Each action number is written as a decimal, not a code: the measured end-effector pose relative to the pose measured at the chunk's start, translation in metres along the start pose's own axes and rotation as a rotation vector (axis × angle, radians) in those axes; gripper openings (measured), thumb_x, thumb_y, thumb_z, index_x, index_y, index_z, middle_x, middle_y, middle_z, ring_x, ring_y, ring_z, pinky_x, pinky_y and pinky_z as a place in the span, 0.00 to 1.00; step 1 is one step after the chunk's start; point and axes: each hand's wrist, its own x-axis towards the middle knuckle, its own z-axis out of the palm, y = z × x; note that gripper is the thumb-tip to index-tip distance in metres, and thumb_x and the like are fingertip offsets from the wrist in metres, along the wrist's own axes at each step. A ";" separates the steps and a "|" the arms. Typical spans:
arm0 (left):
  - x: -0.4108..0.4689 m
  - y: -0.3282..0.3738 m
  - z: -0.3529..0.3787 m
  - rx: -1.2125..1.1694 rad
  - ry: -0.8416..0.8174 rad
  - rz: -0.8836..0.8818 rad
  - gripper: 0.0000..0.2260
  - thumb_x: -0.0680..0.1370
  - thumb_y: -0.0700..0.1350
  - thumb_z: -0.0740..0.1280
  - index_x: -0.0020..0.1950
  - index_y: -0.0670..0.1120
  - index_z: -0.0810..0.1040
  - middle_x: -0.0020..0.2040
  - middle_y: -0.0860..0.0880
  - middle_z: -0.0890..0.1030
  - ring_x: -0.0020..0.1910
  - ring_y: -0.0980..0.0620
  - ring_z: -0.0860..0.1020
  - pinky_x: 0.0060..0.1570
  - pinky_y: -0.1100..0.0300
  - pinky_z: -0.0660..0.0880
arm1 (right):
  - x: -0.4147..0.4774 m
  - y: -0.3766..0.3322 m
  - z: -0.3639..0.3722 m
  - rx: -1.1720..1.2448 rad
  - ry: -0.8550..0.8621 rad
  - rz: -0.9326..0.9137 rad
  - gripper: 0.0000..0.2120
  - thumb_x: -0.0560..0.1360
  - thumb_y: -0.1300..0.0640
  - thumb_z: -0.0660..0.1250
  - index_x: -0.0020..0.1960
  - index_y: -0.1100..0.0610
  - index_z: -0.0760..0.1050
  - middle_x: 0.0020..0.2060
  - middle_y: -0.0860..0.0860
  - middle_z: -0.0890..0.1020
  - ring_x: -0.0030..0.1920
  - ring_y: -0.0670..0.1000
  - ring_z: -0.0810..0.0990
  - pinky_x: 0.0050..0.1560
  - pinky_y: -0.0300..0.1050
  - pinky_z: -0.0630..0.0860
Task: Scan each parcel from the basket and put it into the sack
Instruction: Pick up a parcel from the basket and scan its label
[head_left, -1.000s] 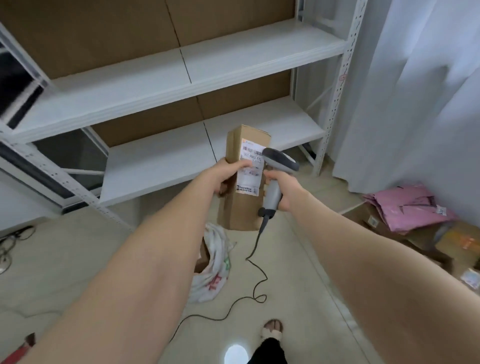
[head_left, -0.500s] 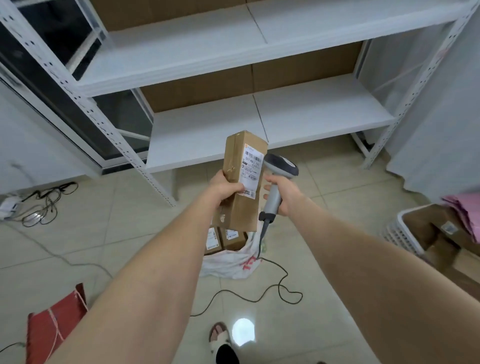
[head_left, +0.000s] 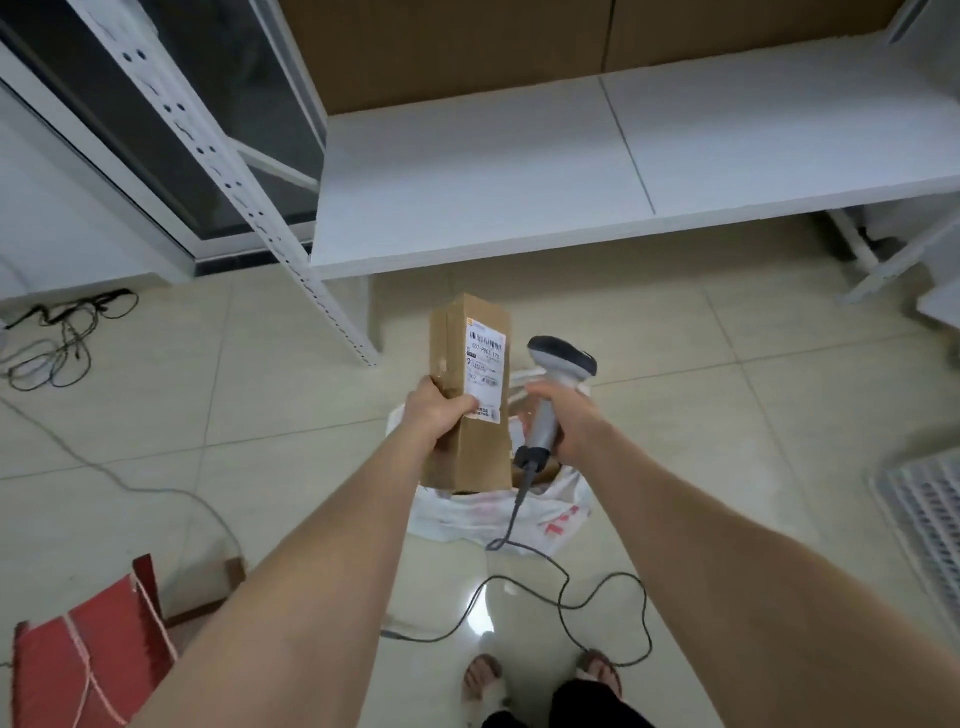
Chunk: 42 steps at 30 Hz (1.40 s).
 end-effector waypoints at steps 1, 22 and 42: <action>0.017 -0.018 0.006 0.012 0.001 -0.006 0.28 0.68 0.49 0.73 0.66 0.46 0.69 0.61 0.47 0.78 0.58 0.46 0.76 0.60 0.51 0.73 | 0.022 0.011 0.003 0.000 0.005 0.009 0.10 0.75 0.62 0.69 0.52 0.61 0.70 0.34 0.59 0.77 0.30 0.53 0.77 0.32 0.45 0.77; 0.272 -0.249 0.121 -0.369 -0.107 -0.247 0.17 0.76 0.60 0.59 0.49 0.48 0.77 0.45 0.46 0.82 0.47 0.46 0.80 0.50 0.56 0.76 | 0.359 0.176 0.022 -0.230 -0.223 0.044 0.19 0.72 0.56 0.73 0.60 0.61 0.76 0.47 0.58 0.84 0.43 0.58 0.83 0.47 0.56 0.82; 0.278 -0.285 0.119 -0.781 -0.151 -0.146 0.14 0.78 0.52 0.59 0.57 0.48 0.78 0.46 0.46 0.84 0.41 0.49 0.81 0.44 0.58 0.75 | 0.380 0.220 0.033 -0.166 -0.087 -0.053 0.30 0.64 0.47 0.80 0.60 0.57 0.74 0.48 0.59 0.82 0.47 0.57 0.84 0.46 0.54 0.83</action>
